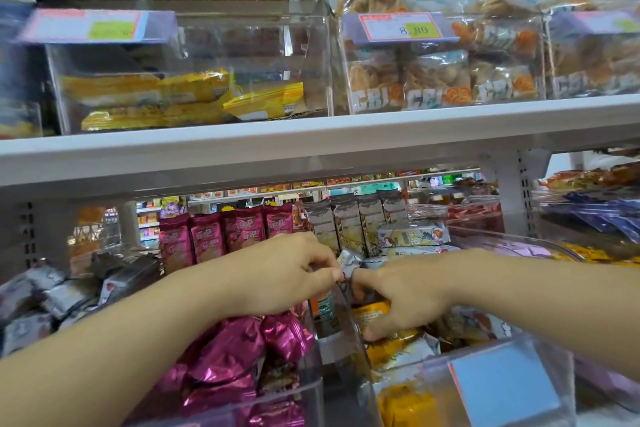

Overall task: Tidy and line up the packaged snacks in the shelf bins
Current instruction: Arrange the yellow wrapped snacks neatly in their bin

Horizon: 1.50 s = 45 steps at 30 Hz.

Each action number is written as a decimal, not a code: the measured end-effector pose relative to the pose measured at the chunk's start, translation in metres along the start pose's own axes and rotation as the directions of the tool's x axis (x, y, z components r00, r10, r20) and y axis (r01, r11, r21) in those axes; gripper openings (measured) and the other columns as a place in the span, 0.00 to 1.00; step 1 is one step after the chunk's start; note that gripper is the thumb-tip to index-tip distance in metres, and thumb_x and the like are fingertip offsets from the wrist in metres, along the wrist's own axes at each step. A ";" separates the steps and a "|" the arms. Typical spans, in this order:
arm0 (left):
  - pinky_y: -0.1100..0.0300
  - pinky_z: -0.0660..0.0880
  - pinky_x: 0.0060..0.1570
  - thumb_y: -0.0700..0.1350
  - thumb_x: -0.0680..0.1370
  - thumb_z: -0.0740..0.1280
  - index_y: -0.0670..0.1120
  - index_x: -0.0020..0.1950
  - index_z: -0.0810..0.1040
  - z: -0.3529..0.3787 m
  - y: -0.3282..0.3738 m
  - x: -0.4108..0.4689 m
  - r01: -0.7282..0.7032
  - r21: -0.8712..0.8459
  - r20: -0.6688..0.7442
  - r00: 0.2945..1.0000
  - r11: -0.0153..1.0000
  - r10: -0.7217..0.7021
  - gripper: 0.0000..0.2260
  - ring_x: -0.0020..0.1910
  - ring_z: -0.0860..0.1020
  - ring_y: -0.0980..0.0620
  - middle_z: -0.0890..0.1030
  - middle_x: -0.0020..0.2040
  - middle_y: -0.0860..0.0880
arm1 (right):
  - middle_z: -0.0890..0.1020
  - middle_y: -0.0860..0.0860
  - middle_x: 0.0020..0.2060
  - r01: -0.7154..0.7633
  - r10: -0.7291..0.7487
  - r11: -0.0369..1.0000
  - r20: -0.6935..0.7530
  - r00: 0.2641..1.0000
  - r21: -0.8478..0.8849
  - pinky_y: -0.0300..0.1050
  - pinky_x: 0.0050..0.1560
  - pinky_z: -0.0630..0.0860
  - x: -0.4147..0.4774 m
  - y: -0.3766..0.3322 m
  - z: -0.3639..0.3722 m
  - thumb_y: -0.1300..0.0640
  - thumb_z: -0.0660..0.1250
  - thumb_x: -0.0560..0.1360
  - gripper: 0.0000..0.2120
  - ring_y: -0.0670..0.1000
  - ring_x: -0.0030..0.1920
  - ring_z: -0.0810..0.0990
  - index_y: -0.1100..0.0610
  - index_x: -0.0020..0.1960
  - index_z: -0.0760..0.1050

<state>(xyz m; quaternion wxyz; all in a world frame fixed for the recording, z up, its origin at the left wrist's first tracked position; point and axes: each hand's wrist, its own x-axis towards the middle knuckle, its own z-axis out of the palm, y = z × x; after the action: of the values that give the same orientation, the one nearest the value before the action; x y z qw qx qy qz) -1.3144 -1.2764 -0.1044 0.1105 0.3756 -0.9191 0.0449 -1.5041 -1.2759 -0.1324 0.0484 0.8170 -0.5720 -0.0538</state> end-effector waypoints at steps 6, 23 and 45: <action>0.57 0.71 0.59 0.55 0.81 0.57 0.54 0.60 0.77 0.000 0.000 -0.001 -0.013 -0.004 0.003 1.000 1.000 0.013 0.14 0.54 0.74 0.57 0.73 0.55 0.55 | 0.69 0.46 0.69 0.060 -0.073 0.978 0.058 0.996 0.201 0.42 0.56 0.67 -0.002 0.001 0.009 0.42 0.64 0.76 0.27 0.48 0.60 0.71 0.43 0.72 0.60; 0.57 0.70 0.61 0.54 0.81 0.56 0.54 0.60 0.77 0.003 -0.001 -0.003 -0.027 -0.017 -0.013 1.000 0.999 0.027 0.13 0.55 0.73 0.57 0.72 0.55 0.55 | 0.69 0.39 0.43 0.153 -0.168 0.939 0.024 0.986 0.309 0.37 0.44 0.72 -0.010 -0.003 0.005 0.57 0.73 0.72 0.24 0.45 0.45 0.73 0.48 0.63 0.67; 0.59 0.70 0.59 0.52 0.81 0.58 0.53 0.61 0.77 -0.003 0.002 -0.003 -0.028 -0.012 0.019 0.999 1.000 0.028 0.12 0.54 0.74 0.57 0.74 0.57 0.54 | 0.72 0.39 0.42 0.215 -0.143 0.889 -0.202 0.969 0.405 0.30 0.33 0.70 -0.057 0.004 -0.029 0.60 0.70 0.73 0.20 0.30 0.33 0.74 0.43 0.59 0.69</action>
<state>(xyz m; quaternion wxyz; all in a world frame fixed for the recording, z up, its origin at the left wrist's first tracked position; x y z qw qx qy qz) -1.3135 -1.2726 -0.1025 0.1033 0.3624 -0.9255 0.0373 -1.5227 -1.2228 -0.1012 -0.0874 0.8589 -0.4859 0.1360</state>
